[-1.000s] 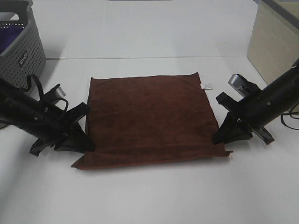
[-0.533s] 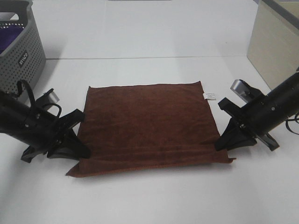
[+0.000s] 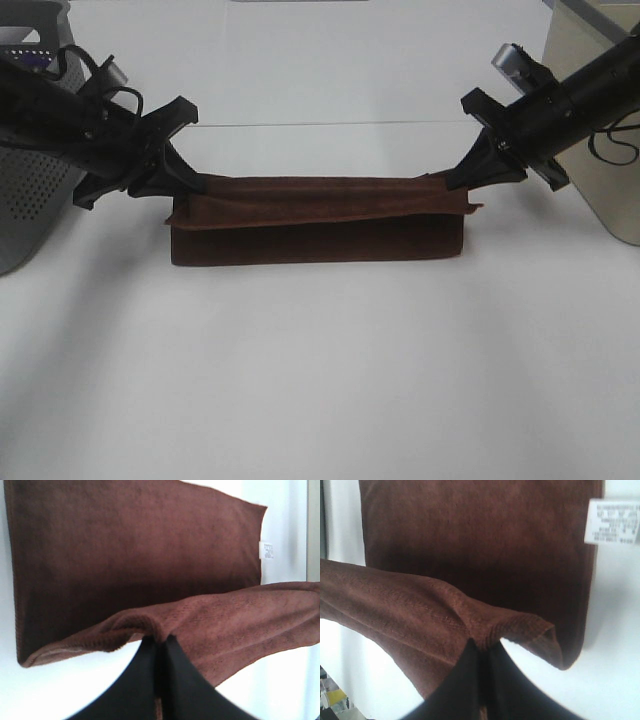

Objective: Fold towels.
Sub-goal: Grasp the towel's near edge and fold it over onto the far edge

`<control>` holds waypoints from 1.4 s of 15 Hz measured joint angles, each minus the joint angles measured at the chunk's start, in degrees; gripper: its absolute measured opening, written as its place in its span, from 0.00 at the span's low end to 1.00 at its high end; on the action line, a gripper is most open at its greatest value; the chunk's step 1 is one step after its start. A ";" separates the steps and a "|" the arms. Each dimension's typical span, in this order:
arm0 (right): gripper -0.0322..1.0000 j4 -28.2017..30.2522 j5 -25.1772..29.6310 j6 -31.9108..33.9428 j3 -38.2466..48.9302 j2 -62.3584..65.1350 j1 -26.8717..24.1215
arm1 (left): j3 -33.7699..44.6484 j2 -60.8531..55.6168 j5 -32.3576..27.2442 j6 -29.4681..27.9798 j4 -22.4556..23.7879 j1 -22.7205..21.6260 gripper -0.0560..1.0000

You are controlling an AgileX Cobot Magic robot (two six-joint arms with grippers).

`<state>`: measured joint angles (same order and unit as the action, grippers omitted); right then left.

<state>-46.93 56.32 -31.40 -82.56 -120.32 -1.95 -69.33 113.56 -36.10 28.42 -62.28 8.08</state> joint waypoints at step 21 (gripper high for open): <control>0.72 6.25 9.68 7.28 -29.51 -20.45 0.00 | -20.68 17.48 -0.17 -3.21 8.77 -0.52 0.74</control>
<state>-40.68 66.00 -24.12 -112.07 -140.78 -1.95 -90.01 131.04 -36.27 25.21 -53.51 7.56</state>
